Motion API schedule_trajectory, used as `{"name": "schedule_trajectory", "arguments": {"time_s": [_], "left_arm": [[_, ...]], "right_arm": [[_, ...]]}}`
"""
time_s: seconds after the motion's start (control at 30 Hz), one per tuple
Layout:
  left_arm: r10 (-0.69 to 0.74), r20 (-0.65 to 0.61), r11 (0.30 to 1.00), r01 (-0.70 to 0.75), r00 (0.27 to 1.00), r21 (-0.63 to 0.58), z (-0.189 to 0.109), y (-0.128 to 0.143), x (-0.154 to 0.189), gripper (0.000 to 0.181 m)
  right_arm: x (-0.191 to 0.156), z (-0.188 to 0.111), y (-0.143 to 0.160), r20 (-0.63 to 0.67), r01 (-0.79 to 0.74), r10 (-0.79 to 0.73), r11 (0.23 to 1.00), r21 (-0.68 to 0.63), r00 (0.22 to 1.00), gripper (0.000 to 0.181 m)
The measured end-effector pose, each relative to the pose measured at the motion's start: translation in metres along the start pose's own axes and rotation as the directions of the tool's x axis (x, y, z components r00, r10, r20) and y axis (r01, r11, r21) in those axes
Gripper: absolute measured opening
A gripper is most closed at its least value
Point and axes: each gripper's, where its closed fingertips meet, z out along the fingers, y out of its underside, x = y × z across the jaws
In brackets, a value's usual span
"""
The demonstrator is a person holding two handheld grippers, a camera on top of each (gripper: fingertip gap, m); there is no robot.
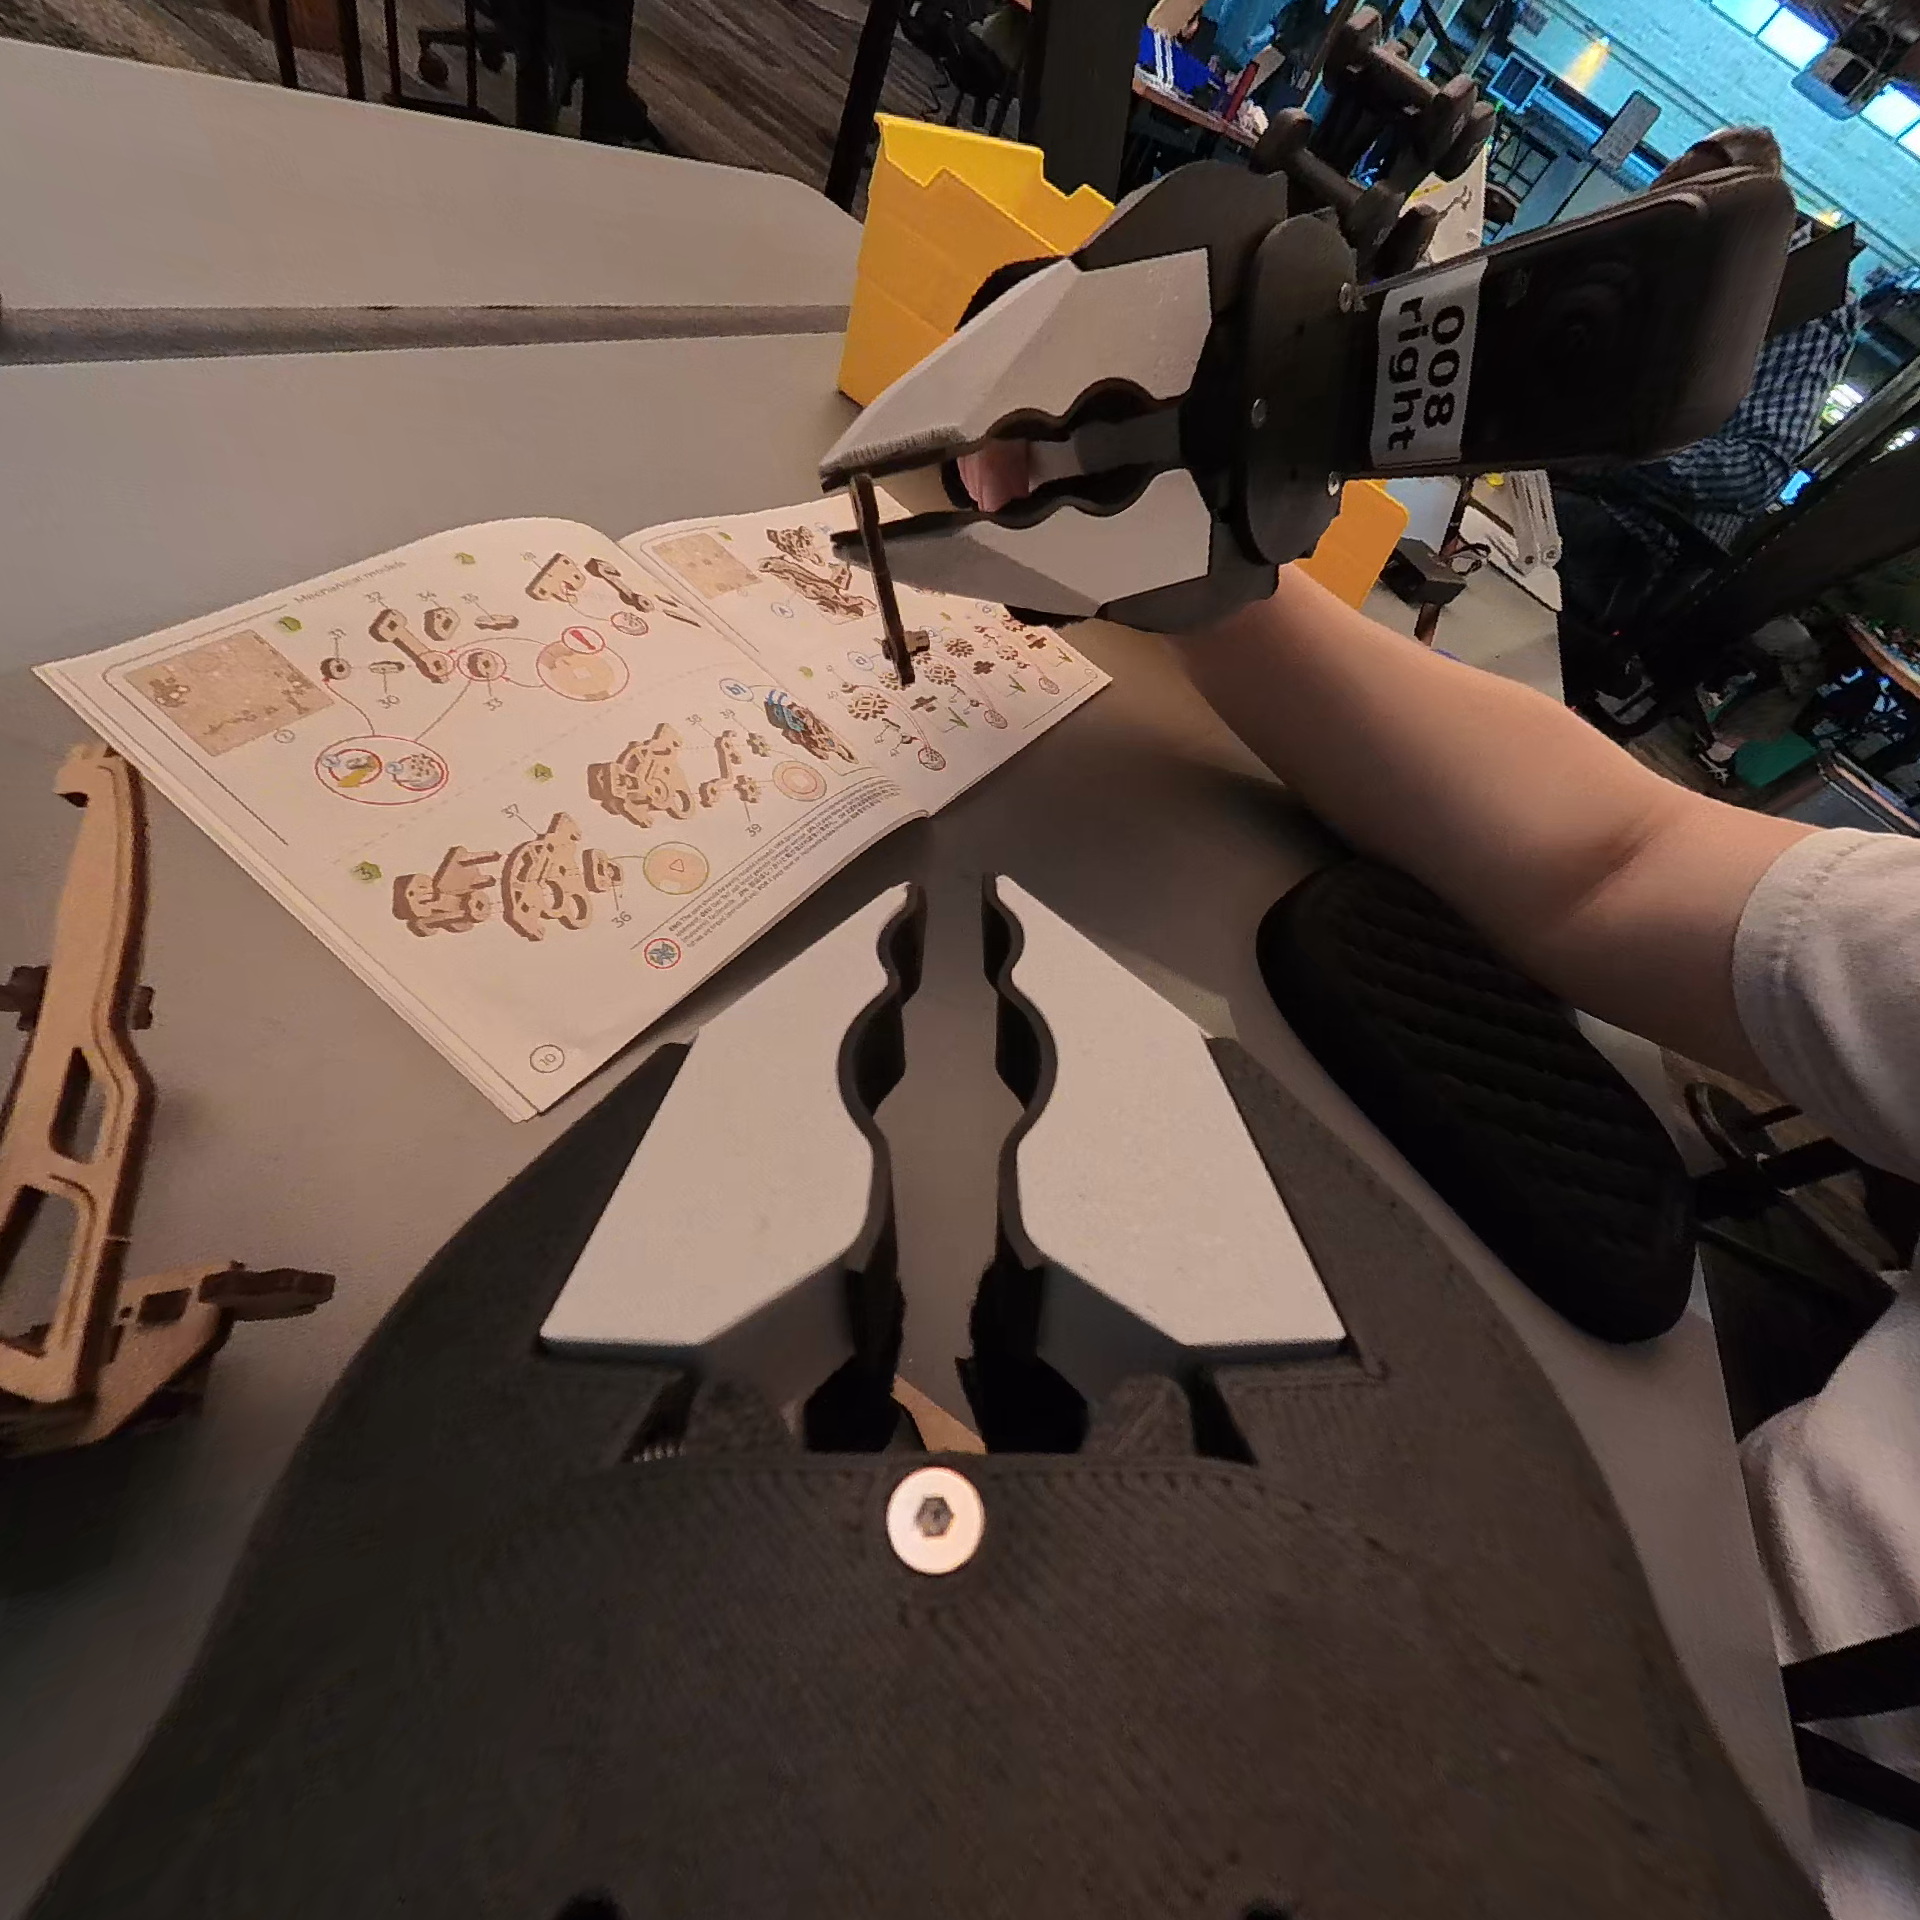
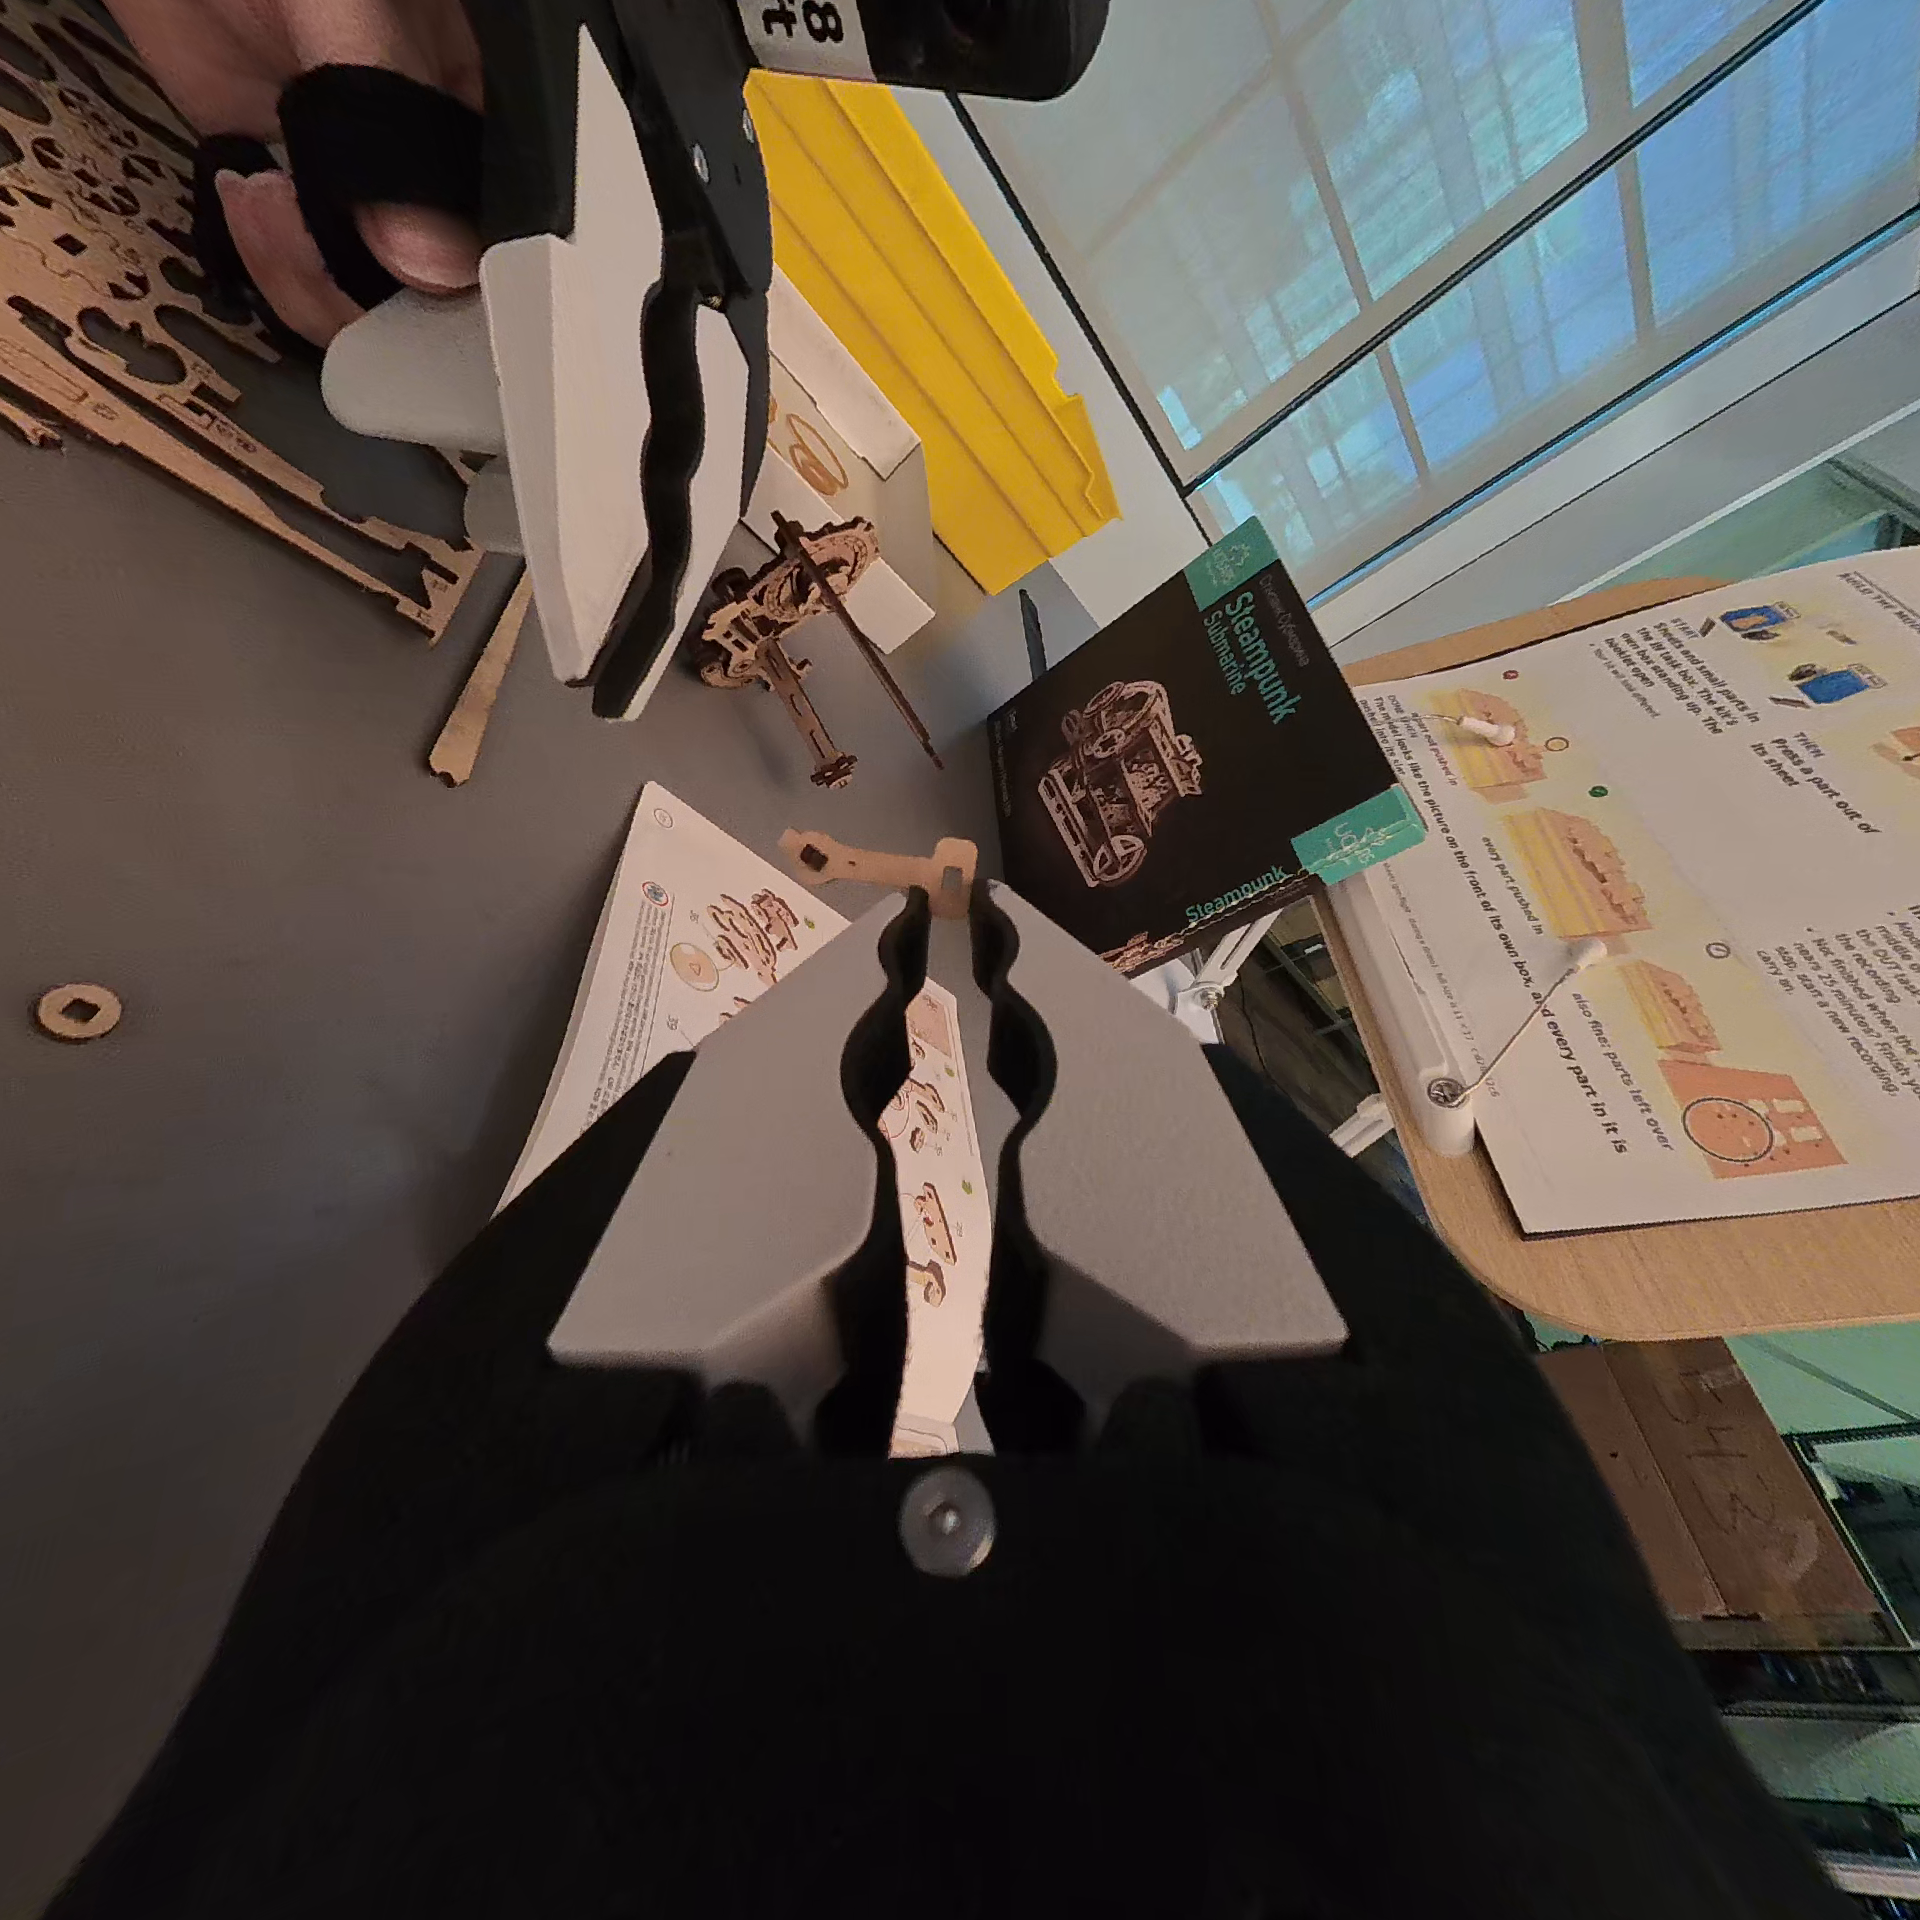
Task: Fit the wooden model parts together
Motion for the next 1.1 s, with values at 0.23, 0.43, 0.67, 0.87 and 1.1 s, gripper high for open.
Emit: {"name": "schedule_trajectory", "arguments": {"time_s": [0.23,0.43,0.67,0.87,1.1], "left_arm": [[0.001,0.002,1.000,-0.001,1.000,-0.003,0.000,0.001,-0.001,0.008],[0.008,0.007,1.000,-0.008,1.000,-0.002,0.000,0.000,0.000,0.008],[0.048,0.034,0.999,-0.048,0.998,0.011,-0.004,-0.005,-0.002,0.008],[0.046,0.017,0.999,-0.046,0.999,-0.002,-0.001,-0.001,-0.001,0.009],[0.069,-0.025,0.997,-0.069,0.997,-0.016,0.001,0.001,0.008,0.009]], "right_arm": [[0.000,0.001,-0.001,-0.001,0.002,-0.002,1.000,0.007,1.000,0.007],[0.002,-0.001,-0.004,-0.008,-0.008,0.008,1.000,0.023,1.000,0.006],[0.005,-0.001,-0.002,-0.021,-0.005,0.005,1.000,0.016,1.000,0.006],[0.013,-0.006,0.005,-0.052,-0.009,0.009,1.000,0.002,0.999,0.006],[0.031,-0.021,0.010,-0.107,-0.022,0.021,1.000,-0.008,0.994,0.006]]}}
